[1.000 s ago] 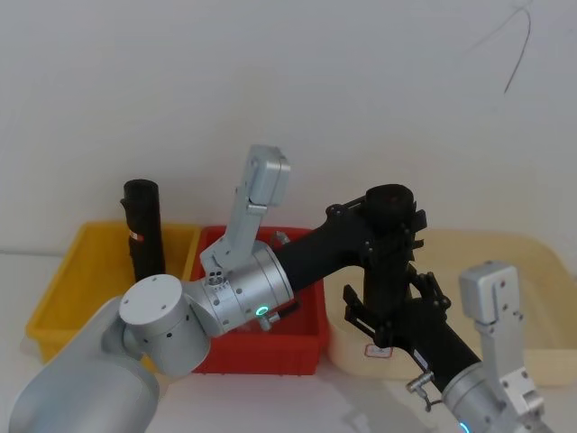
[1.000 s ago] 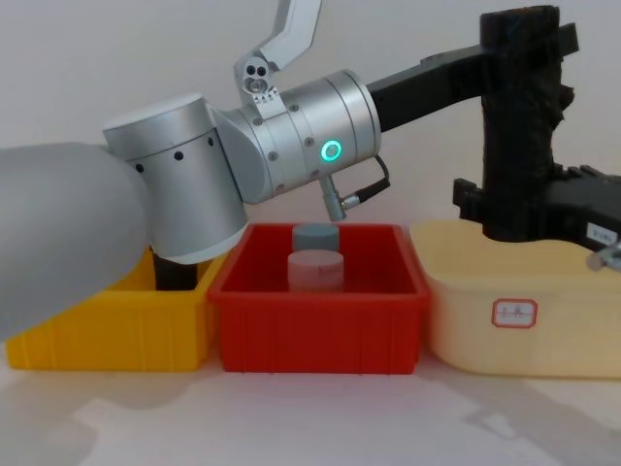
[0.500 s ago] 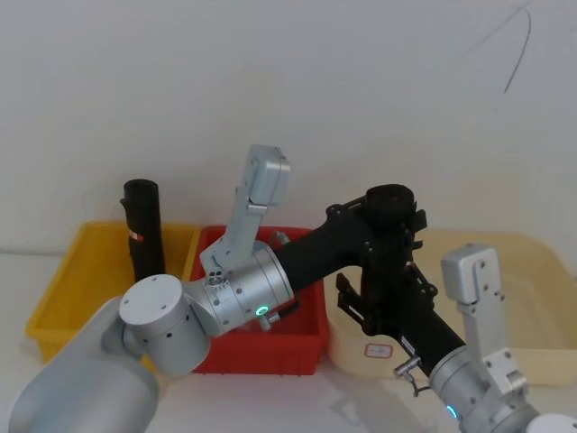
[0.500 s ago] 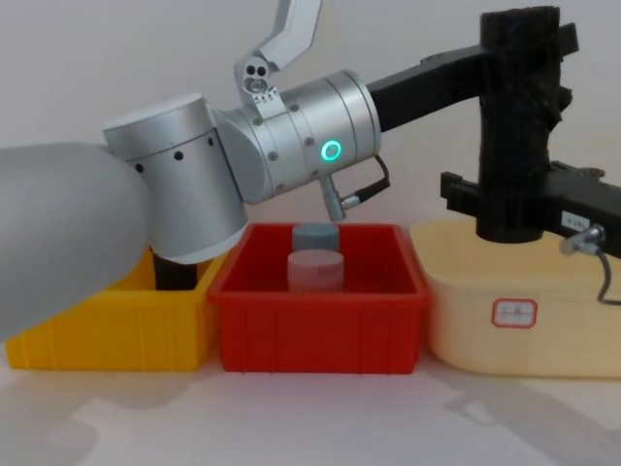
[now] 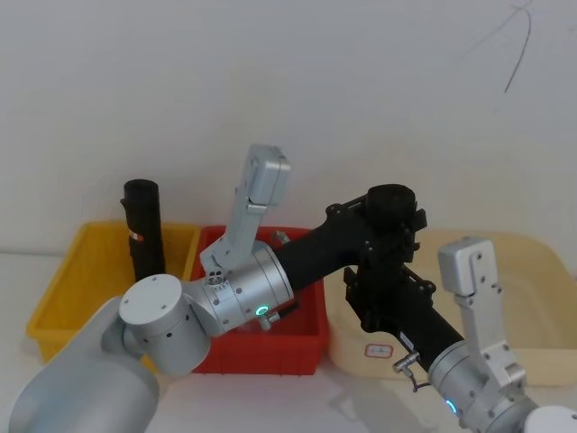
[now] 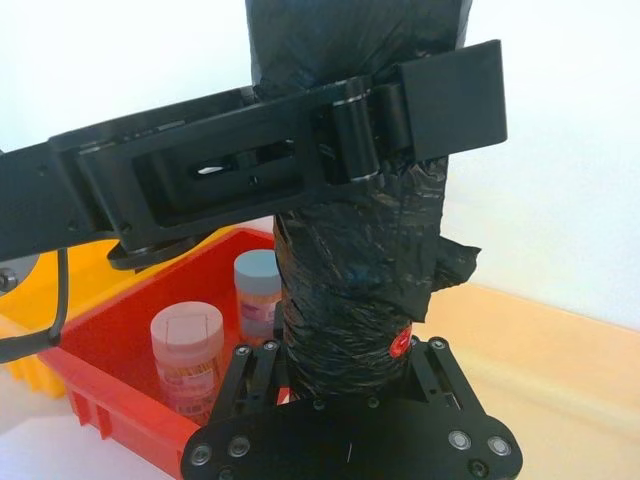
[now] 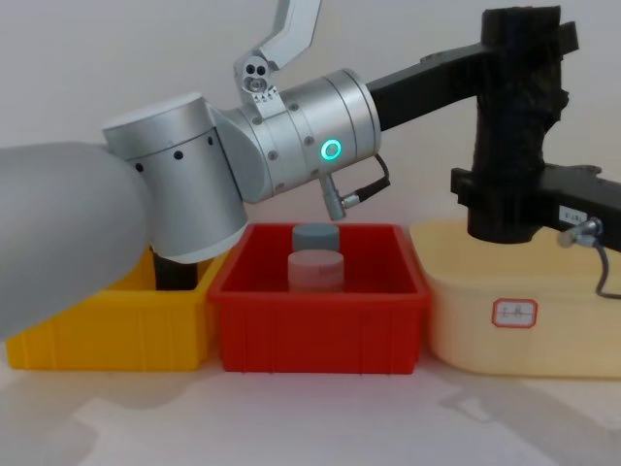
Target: Pick up the garbage bag with the one hand and transfer it to the other hand.
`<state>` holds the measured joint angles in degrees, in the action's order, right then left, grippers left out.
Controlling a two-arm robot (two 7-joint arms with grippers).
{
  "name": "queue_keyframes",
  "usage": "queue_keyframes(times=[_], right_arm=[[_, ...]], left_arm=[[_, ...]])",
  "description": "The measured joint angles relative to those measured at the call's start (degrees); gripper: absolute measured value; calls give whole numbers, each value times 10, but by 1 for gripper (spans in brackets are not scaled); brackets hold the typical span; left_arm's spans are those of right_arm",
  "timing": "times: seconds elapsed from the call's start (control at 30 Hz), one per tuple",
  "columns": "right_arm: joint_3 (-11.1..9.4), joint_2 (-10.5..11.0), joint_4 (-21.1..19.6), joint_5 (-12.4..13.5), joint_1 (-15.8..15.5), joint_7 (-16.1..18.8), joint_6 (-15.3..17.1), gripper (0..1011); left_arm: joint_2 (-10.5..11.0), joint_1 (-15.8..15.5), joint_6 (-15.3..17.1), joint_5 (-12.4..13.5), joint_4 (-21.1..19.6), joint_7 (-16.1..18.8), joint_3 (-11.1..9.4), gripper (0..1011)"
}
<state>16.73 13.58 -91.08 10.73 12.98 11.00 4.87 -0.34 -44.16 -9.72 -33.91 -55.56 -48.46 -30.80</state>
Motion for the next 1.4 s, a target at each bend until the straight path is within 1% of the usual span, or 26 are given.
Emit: queue_keyframes(times=[0.2, 0.3, 0.33, 0.4, 0.43, 0.47, 0.53, 0.63, 0.67, 0.73, 0.77, 0.8, 1.07, 1.23, 1.4], right_arm=[[-5, -2, -6, -1, -2, 2, 3, 483], [-6, -3, -8, -1, -3, 2, 4, 483], [-8, -3, -9, -1, -3, 2, 5, 483], [-10, -4, -10, -1, -4, 2, 6, 483], [-11, -4, -11, -1, -4, 2, 7, 483], [-12, -5, -11, -1, -5, 2, 7, 483], [-16, -6, -12, -1, -5, 2, 9, 482], [-22, -7, -13, -1, -5, 0, 12, 482], [-23, -7, -13, -1, -5, -1, 12, 483], [-29, -8, -13, 0, -5, -3, 14, 483], [-30, -8, -12, 1, -5, -4, 15, 483], [-32, -9, -12, 1, -4, -5, 15, 483], [-55, -12, 0, 4, 3, -17, 24, 483], [-75, -14, 22, 5, 18, -31, 33, 483], [-88, -14, 44, 4, 32, -40, 41, 483]], left_arm=[[0, 0, 0, 0, 0, 0, 0, 519], [0, 0, 0, 0, 0, 0, 0, 577], [0, 0, 0, 0, 0, 0, 0, 629], [0, 0, 0, 0, 0, 0, 0, 662], [0, 0, 0, 0, 0, 0, 0, 716], [0, 0, 0, 0, 0, 0, 0, 736], [0, 0, 0, 0, 0, 0, 0, 810], [0, 0, 0, 0, 0, 0, 0, 864], [0, 0, 0, 0, 0, 0, 0, 914], [0, 0, 0, 0, 0, 0, 0, 941], [0, 0, 0, 0, 0, 0, 0, 985], [0, 0, 0, 0, 0, 0, 0, 1001], [0, 0, 0, 0, 0, 0, 0, 1000], [0, 0, 0, 0, 0, 0, 0, 1000], [0, 0, 0, 0, 0, 0, 0, 1001]])
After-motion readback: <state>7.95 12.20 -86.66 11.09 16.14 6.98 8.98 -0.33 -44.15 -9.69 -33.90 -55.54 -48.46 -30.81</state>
